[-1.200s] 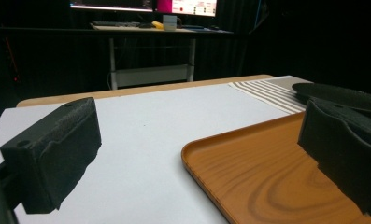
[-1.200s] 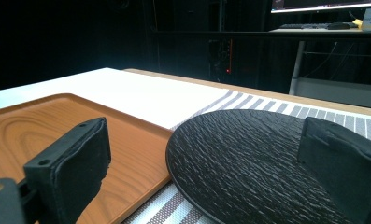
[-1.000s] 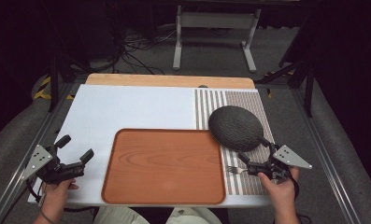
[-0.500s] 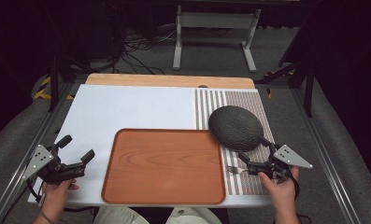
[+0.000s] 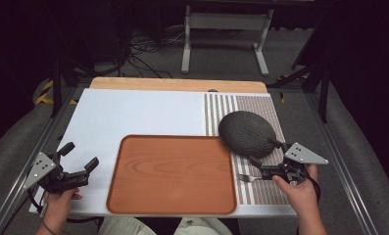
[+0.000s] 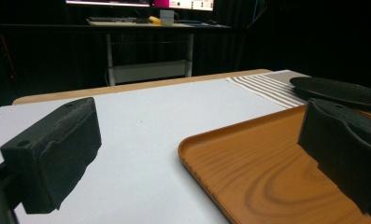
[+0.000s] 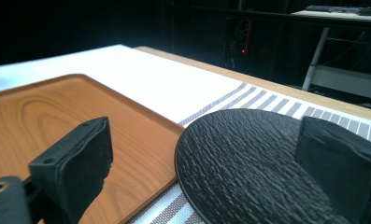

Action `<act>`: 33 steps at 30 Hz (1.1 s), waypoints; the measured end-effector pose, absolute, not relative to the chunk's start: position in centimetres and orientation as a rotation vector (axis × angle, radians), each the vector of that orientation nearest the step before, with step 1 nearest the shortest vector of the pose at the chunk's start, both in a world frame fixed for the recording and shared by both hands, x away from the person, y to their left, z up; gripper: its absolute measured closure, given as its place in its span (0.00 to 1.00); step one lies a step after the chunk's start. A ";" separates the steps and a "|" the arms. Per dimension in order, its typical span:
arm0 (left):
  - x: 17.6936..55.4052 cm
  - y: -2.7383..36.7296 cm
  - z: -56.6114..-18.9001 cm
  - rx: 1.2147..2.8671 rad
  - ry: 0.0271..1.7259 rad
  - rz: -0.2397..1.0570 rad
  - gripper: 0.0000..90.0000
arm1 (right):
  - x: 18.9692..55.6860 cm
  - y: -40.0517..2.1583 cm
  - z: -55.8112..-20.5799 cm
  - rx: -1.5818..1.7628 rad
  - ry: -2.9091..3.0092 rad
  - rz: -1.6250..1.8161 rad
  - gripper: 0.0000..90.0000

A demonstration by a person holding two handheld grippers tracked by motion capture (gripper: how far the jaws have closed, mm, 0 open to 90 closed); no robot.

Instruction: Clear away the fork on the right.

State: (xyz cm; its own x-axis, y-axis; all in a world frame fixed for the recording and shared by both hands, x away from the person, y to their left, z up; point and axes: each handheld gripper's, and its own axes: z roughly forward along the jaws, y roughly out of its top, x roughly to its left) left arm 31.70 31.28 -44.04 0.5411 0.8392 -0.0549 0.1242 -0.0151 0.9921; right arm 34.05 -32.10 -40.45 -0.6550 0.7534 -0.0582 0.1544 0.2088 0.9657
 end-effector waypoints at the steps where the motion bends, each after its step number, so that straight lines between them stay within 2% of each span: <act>1: 31.7 31.3 -44.0 1.506 0.866 0.699 0.00 | 34.1 -32.1 -40.2 0.833 1.976 1.455 0.08; 11: 31.7 31.4 -44.1 1.504 0.874 0.702 0.00 | 34.8 -31.7 -38.4 0.760 2.165 1.277 0.12; 16: 31.7 31.4 -44.1 1.505 0.875 0.702 0.00 | 35.2 -31.6 -37.8 0.732 2.275 1.150 0.17; 33: 31.7 31.4 -44.1 1.507 0.875 0.699 0.00 | 36.0 -30.7 -36.8 0.605 2.515 0.812 0.18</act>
